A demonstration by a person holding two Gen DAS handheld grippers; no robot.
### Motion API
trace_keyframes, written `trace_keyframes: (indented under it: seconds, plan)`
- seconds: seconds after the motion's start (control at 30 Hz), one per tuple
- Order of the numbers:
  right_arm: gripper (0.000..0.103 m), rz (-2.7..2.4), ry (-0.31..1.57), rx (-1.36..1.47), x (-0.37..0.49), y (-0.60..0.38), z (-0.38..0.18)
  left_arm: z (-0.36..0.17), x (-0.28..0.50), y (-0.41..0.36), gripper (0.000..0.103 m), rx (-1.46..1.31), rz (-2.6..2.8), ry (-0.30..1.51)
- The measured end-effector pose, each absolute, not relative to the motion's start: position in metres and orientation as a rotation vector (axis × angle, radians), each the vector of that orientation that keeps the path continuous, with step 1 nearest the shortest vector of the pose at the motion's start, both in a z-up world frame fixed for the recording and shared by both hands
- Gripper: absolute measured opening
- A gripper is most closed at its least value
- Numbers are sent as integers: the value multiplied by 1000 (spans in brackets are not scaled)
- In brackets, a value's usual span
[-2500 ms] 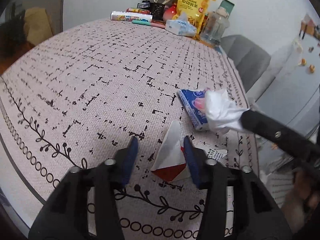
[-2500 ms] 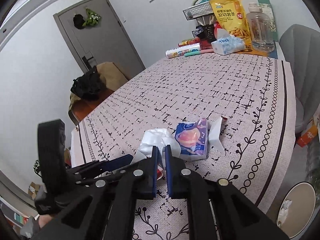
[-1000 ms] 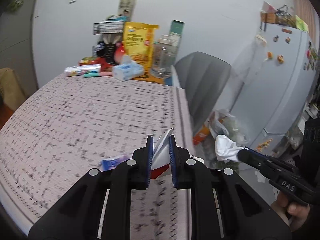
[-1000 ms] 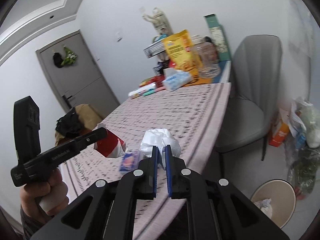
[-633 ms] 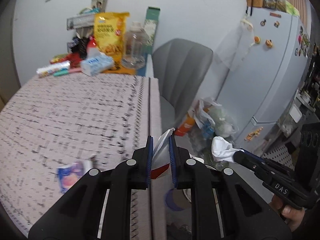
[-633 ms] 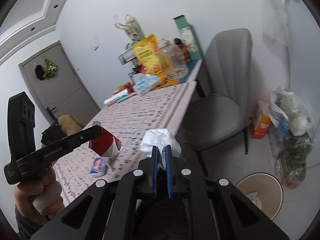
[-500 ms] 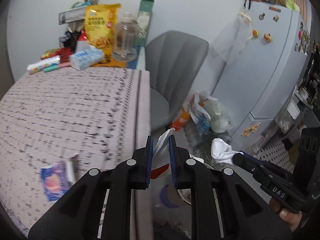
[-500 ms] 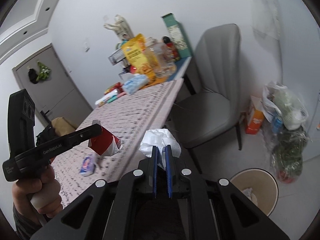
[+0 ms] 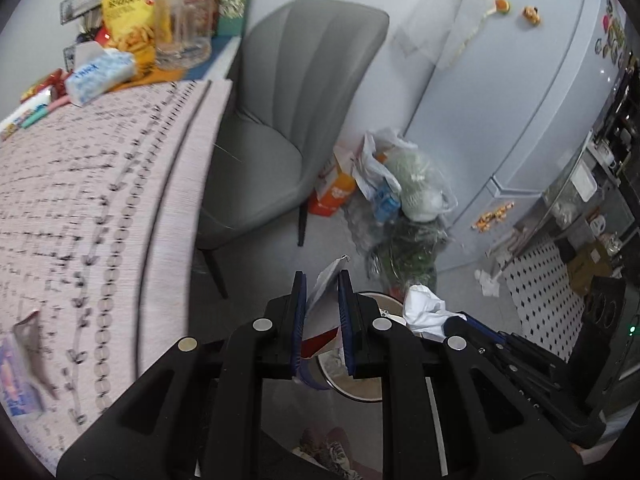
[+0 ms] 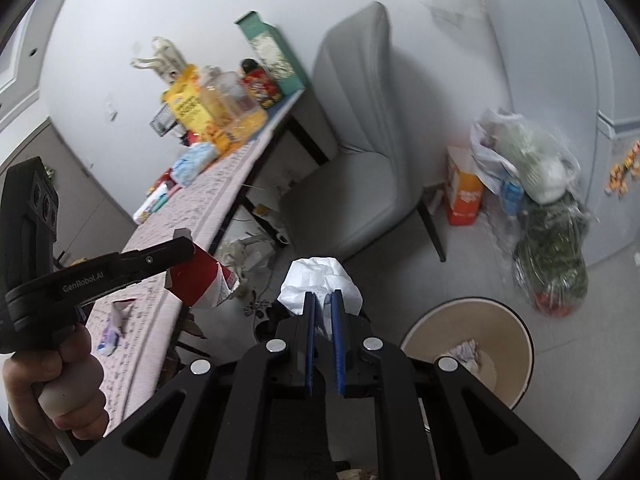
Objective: Collect trash
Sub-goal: 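Carry the paper box in the left gripper and tissue in the right over the bin, then open both grippers to drop the paper box and tissue into the bin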
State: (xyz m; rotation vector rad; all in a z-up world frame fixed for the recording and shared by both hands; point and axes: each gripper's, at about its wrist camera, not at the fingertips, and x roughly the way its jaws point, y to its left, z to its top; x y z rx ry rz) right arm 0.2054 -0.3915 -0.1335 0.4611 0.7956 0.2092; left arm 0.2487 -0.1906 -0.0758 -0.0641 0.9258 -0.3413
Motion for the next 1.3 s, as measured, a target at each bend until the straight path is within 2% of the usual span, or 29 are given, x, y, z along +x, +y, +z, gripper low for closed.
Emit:
trace_keyframes:
  seconds: [0.4, 0.43, 0.47, 0.5, 0.87, 0.93, 0.97, 1.0, 1.3]
  plan:
    - [14, 112, 892, 562, 215, -445, -200, -132, 283, -249, 16, -38, -389, 1070]
    - [27, 100, 900, 572, 216, -449, -206, -137, 284, -253, 16, -37, -390, 1084]
    - [51, 86, 907, 586, 216, -453, -211, -142, 286, -256, 16, -37, -392, 1095]
    - [58, 64, 905, 603, 214, -459, -216, -147, 286, -260, 16, -36, -393, 1105]
    - [60, -57, 909, 612, 191, -506, -229, -188, 279, -300, 19, -39, -471, 1210]
    - [60, -70, 911, 612, 185, -511, -230, -193, 277, -306, 31, -74, -514, 1223]
    - [60, -74, 912, 612, 184, -512, -230, -194, 277, -308, 54, -85, -524, 1226]
    - [60, -81, 912, 612, 181, -514, -230, -194, 276, -307, 71, -106, -535, 1216]
    - [61, -80, 921, 621, 179, -513, -228, -183, 280, -279, 88, -144, -456, 1182]
